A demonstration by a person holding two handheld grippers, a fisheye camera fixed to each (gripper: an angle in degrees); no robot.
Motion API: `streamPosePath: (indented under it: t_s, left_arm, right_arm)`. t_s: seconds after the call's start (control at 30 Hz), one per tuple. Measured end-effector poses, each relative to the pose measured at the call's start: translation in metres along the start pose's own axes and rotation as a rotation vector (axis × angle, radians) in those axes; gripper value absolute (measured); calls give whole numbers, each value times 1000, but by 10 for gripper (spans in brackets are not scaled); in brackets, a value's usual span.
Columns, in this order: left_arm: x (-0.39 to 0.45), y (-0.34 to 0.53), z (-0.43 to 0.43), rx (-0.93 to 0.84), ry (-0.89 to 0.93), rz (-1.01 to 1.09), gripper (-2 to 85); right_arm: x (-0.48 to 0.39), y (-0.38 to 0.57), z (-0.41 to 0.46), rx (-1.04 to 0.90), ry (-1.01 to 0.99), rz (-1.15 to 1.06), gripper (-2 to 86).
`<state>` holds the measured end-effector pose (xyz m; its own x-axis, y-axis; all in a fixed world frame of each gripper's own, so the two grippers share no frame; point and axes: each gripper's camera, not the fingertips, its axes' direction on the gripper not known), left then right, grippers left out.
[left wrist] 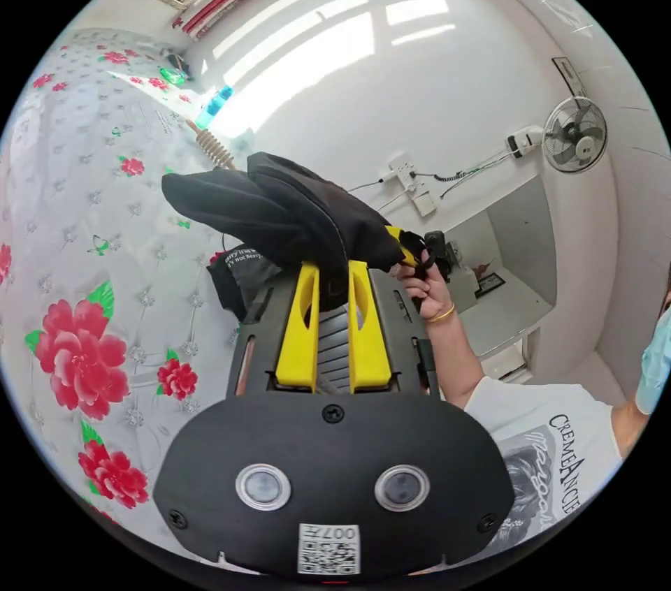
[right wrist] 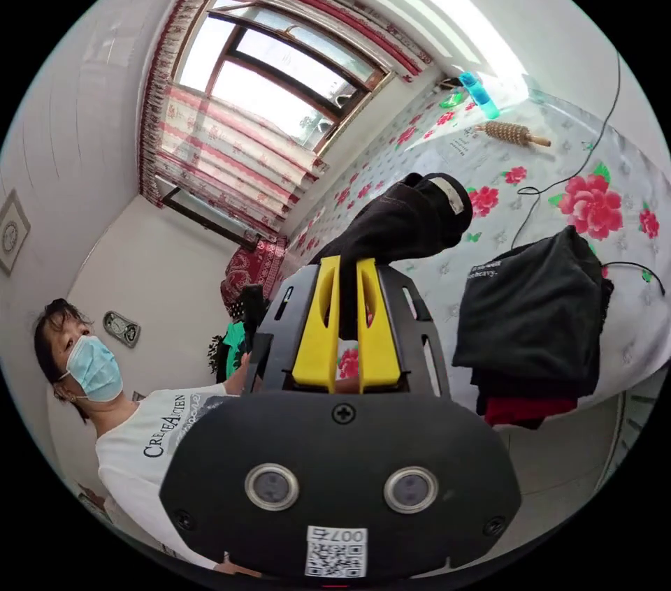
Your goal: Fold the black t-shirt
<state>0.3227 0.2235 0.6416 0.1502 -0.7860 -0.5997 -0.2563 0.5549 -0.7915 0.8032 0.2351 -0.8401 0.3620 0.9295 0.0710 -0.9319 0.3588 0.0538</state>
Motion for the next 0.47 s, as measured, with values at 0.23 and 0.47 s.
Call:
streamPosePath:
  t_s: [0.23, 0.47]
  left_arm:
    - [-1, 78, 141, -561, -305, 51, 76]
    - [-11, 179, 92, -747, -1032, 82, 41]
  right_arm:
    - [85, 75, -14, 59, 441, 208, 22]
    - [-25, 158, 173, -268, 596, -375, 5]
